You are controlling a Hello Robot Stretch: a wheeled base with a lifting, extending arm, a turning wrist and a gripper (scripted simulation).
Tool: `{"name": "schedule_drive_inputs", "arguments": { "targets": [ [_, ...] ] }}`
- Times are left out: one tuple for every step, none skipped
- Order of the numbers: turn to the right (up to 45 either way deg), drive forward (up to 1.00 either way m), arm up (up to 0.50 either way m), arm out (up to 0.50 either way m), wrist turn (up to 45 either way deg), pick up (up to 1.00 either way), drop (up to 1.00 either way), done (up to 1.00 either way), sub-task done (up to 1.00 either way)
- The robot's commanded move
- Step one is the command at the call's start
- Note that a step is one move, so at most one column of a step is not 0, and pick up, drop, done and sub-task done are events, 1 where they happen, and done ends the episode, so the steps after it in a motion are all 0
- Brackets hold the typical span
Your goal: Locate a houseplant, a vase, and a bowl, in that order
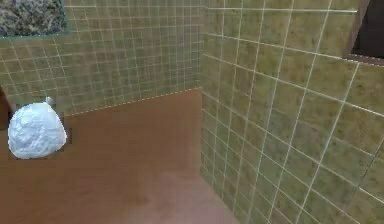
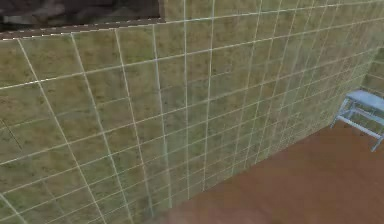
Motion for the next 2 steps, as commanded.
{"name": "schedule_drive_inputs", "arguments": {
  "targets": [
    [27.0, 0.0, 0.0, 0.0, 0.0, 0.0, 0.0, 0.0, 0.0],
    [0.0, 0.15, 0.0, 0.0, 0.0, 0.0, 0.0, 0.0, 0.0]
  ]
}}
